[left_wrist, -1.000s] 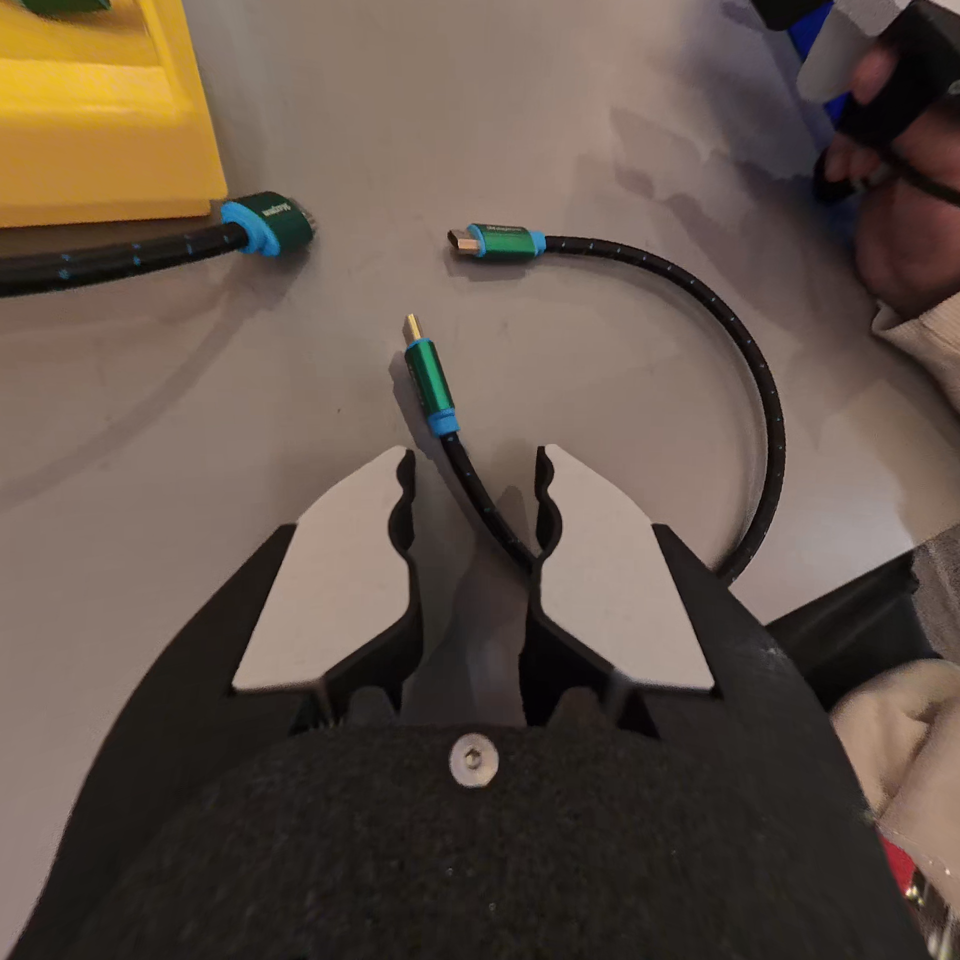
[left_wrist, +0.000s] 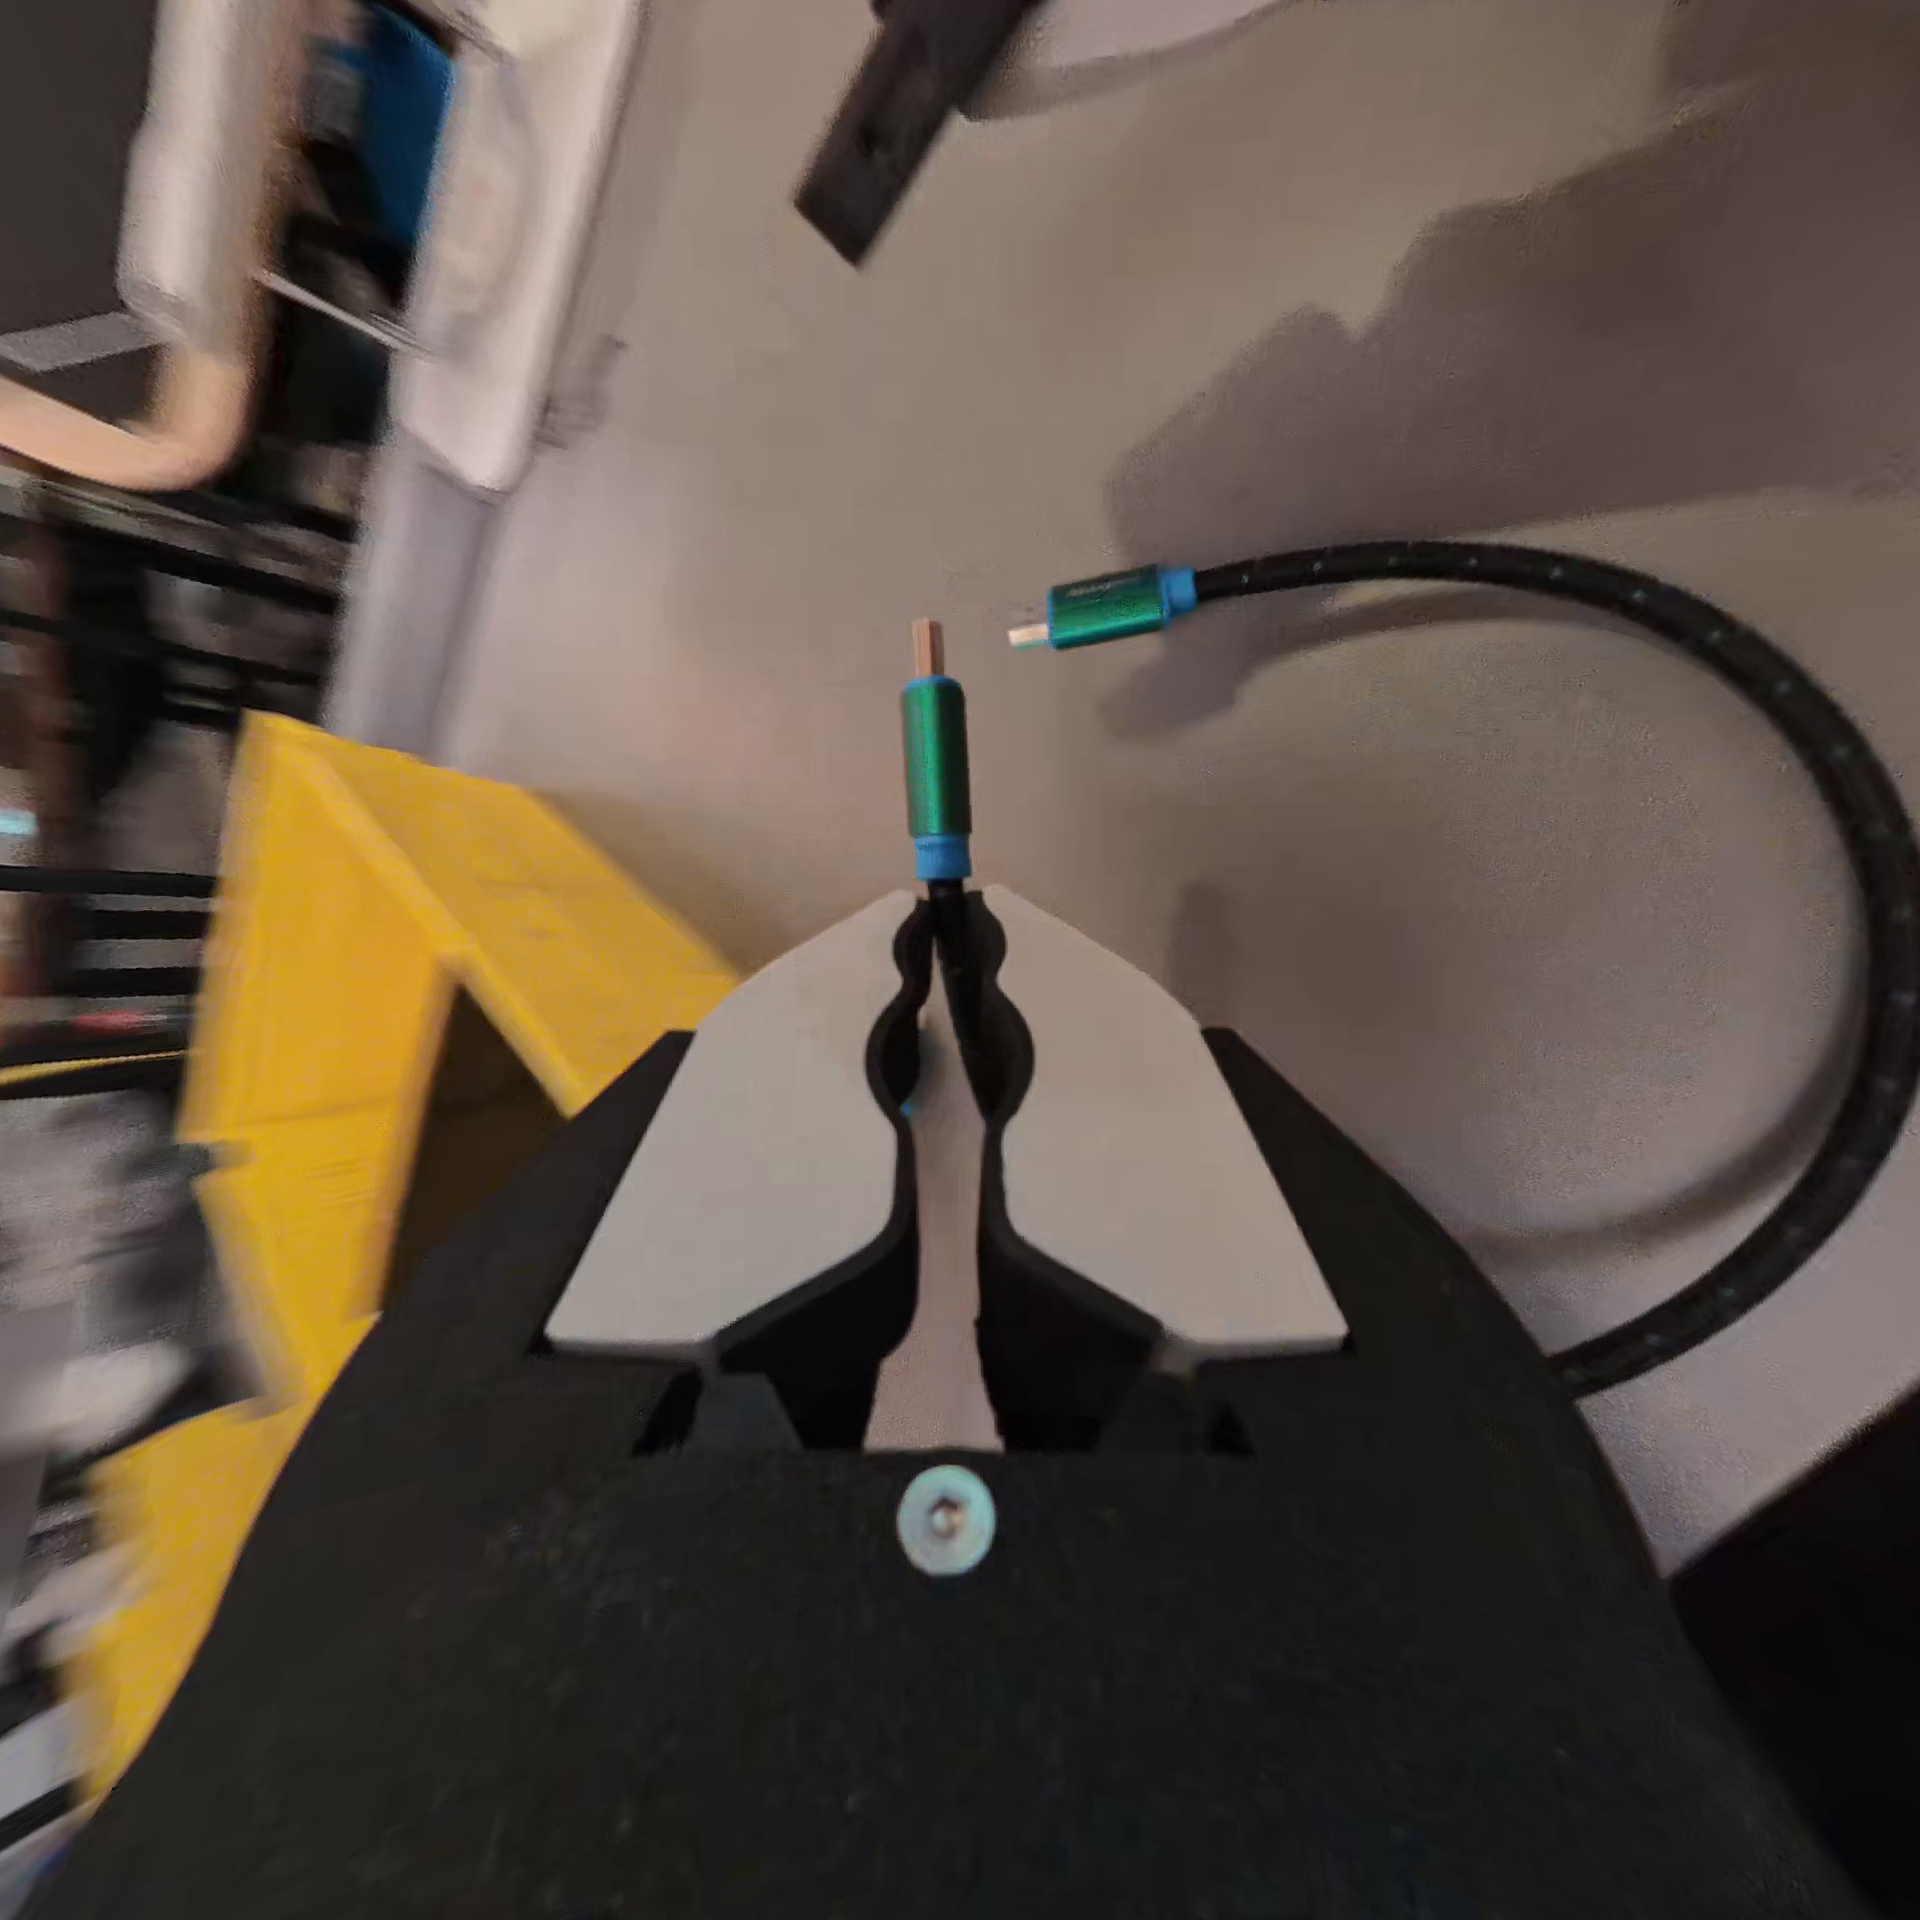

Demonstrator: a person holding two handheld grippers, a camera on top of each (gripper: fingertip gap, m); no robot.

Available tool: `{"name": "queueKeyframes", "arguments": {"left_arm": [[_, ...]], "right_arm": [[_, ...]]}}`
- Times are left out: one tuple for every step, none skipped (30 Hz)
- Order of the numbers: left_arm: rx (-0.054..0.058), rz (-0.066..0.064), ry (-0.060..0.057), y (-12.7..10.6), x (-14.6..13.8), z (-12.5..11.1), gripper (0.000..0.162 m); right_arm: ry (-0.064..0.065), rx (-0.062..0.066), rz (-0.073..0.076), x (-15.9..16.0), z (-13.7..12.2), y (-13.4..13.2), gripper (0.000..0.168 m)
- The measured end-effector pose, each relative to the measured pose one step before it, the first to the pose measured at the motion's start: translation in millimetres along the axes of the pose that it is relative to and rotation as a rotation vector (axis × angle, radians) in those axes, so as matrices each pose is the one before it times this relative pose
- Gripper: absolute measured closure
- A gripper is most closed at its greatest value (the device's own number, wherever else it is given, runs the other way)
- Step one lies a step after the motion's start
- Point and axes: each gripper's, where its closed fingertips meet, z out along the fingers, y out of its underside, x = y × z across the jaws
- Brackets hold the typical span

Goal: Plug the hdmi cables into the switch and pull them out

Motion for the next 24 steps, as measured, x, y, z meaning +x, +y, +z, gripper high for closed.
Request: {"name": "queueKeyframes", "arguments": {"left_arm": [[0.0309, -0.0895, 0.0931, 3.43, 12.78, 8.2, 0.157], [0.0208, -0.0907, 0.0971, 4.34, 12.12, 7.15, 0.157], [0.01, -0.081, 0.0764, 5.0, 8.01, 5.56, 0.157], [0.0145, -0.0639, 0.055, 3.58, 4.44, 3.55, 0.157], [0.0246, -0.0504, 0.0433, 1.35, 2.49, 1.49, 0.157], [0.0351, -0.0446, 0.0362, -0.84, 1.1, -0.63, 0.157], [0.0425, -0.0465, 0.0488, -2.35, 2.34, -2.18, 0.156], [0.0413, -0.0568, 0.065, -2.79, 4.09, -3.11, 0.155], [0.0414, -0.0677, 0.0643, -3.05, 3.64, -3.93, 0.147], [0.0455, -0.0689, 0.061, -2.91, 3.17, -4.59, 0.14], [0.0417, -0.0651, 0.061, -1.63, 3.39, -4.72, 0.139], [0.0339, -0.0618, 0.0533, -0.55, 2.41, -4.43, 0.137], [0.0285, -0.0537, 0.0408, 0.18, 1.12, -3.85, 0.138], [0.0187, -0.0396, 0.0246, 1.07, -0.1, -3.07, 0.137], [0.002, -0.0235, -0.0015, 2.94, -2.32, -2.1, 0.136], [-0.009, -0.0077, -0.0233, 3.78, -3.96, -1.19, 0.133], [-0.0062, -0.0012, -0.0318, 2.95, -3.92, -0.97, 0.131], [-0.0009, -0.0051, -0.0357, 1.9, -3.71, -0.77, 0.129], [-0.0003, -0.0086, -0.0404, 1.68, -3.86, -0.67, 0.126], [0.0013, -0.0048, -0.0409, 1.68, -3.49, -0.43, 0.123], [0.0015, -0.003, -0.0389, 2.12, -2.58, 0.35, 0.12], [0.0, -0.0087, -0.0323, 2.24, -1.44, 1.15, 0.118], [0.0048, -0.0107, -0.0232, 1.58, 0.01, 1.97, 0.116], [0.0104, -0.0094, -0.0213, 0.34, 0.36, 2.22, 0.113]], "right_arm": [[-0.0071, -0.0037, 0.0369, -2.82, 4.04, 7.88, 0.154], [-0.0134, -0.0061, 0.0299, -3.34, 3.76, 7.24, 0.154], [-0.0126, -0.0086, 0.0222, -2.62, 3.03, 6.07, 0.154], [-0.0067, -0.0045, 0.0147, -1.39, 2.03, 4.01, 0.154], [-0.0042, -0.0007, 0.008, -0.8, 1.08, 2.29, 0.155], [-0.0057, -0.001, 0.0061, -0.6, 0.59, 1.2, 0.155], [-0.0022, 0.0014, 0.0049, -0.01, 0.16, 0.19, 0.154], [-0.0002, 0.0043, 0.0029, 0.32, -0.26, -0.27, 0.154], [-0.0027, 0.0027, 0.0043, 0.16, -0.4, -0.44, 0.155], [-0.0055, 0.0025, 0.0051, -0.34, -0.48, -0.28, 0.155], [-0.0033, 0.0038, 0.0056, 0.04, -0.67, -0.24, 0.154], [-0.0021, 0.0052, 0.0063, 0.24, -0.72, -0.39, 0.154], [-0.0038, 0.005, 0.0068, 0.03, -0.54, -0.25, 0.154], [-0.0048, 0.004, 0.0076, 0.08, -0.29, -0.19, 0.154], [-0.0047, 0.0043, 0.0084, 0.06, -0.06, -0.2, 0.154], [-0.0051, 0.003, 0.0083, -0.02, 0.3, -0.03, 0.154], [-0.0056, 0.0019, 0.008, -0.14, 0.36, 0.07, 0.154], [-0.0045, 0.0017, 0.0067, -0.16, 0.13, 0.07, 0.154], [-0.0026, 0.0013, 0.0027, -0.13, 0.01, 0.05, 0.154], [-0.0007, -0.0003, -0.002, -0.18, -0.12, 0.15, 0.154], [0.0001, -0.0019, -0.0054, 0.0, -0.27, 0.34, 0.154], [0.0021, -0.0021, -0.0059, 0.09, -0.18, 0.4, 0.154], [0.0015, -0.0013, -0.0044, 0.15, -0.13, 0.25, 0.154], [-0.0006, -0.001, -0.0014, 0.02, 0.05, 0.4, 0.154]]}}
